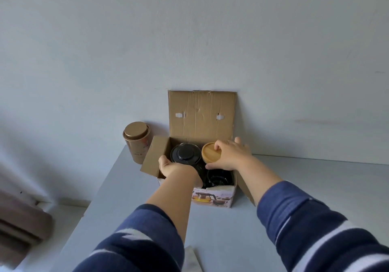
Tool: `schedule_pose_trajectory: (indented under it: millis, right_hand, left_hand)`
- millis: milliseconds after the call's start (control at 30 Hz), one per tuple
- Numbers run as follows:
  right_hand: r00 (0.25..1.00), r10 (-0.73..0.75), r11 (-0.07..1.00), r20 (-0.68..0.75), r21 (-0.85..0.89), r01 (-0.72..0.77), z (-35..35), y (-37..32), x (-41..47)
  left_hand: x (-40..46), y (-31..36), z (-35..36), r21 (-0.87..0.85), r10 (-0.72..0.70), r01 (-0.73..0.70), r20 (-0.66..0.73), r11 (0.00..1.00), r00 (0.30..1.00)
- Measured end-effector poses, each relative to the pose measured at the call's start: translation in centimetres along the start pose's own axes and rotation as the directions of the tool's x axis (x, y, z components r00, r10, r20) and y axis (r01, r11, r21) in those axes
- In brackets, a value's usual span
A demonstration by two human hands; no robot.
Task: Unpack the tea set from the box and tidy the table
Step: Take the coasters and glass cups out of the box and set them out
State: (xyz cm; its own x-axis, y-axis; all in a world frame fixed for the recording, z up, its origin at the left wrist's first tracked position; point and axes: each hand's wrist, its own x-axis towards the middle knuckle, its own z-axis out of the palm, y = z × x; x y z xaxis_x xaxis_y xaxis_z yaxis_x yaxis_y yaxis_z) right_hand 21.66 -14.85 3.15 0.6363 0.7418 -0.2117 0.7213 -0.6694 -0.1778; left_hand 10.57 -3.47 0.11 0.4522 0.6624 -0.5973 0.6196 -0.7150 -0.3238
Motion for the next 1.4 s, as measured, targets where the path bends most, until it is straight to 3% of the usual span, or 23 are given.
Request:
schedule_pose_trajectory:
  millis: [67, 200, 333, 533, 700, 900, 1033, 1200, 1400]
  right_hand:
    - [1.000, -0.007, 1.000, -0.010, -0.015, 0.007, 0.1, 0.2, 0.3]
    - [0.998, -0.032, 0.999, -0.056, -0.009, 0.031, 0.4, 0.2, 0.3]
    - [0.992, -0.033, 0.999, -0.121, -0.003, 0.033, 0.6, 0.2, -0.1]
    - [0.985, -0.026, 0.999, -0.171, -0.037, 0.020, 0.5, -0.3, -1.0]
    - [0.986, -0.013, 1.000, -0.166, -0.003, 0.013, -0.4, -0.5, -1.9]
    - [0.991, 0.022, 1.000, -0.130, 0.001, -0.022, -2.1, -0.7, -3.2]
    - [0.995, 0.053, 0.984, -0.080, 0.172, -0.039, -2.7, -0.3, -4.5]
    - [0.985, 0.112, 0.925, -0.130, 0.375, -0.055, -2.2, 0.3, -6.9]
    - [0.939, 0.232, 0.868, -0.256, 0.489, -0.081, -0.3, 1.6, -11.9]
  left_hand:
    - [0.1, 0.3, -0.1, -0.038, 0.038, -0.037, 0.043, 0.999, 0.998]
    - [-1.7, 1.1, 0.0, 0.027, -0.119, 0.120, -0.020, 0.992, 0.993]
    - [-2.0, 1.3, 0.1, -0.089, -0.206, 0.200, -0.067, 0.976, 0.976]
    - [-2.9, 0.2, 1.2, -0.236, -0.235, 0.186, -0.199, 0.954, 0.952]
    - [-3.5, 0.0, 1.6, -0.330, -0.261, 0.179, -0.223, 0.927, 0.939]
    - [-6.0, -1.4, -0.3, -0.428, -0.227, 0.105, -0.246, 0.898, 0.942]
    - [-8.3, -2.4, -0.7, -0.526, -0.222, 0.015, -0.333, 0.850, 0.916]
    - [-10.7, -3.8, 1.1, -0.653, -0.285, -0.204, -0.561, 0.729, 0.777]
    - [-13.5, -3.2, 5.5, -0.680, -0.317, -0.462, -0.700, 0.569, 0.640]
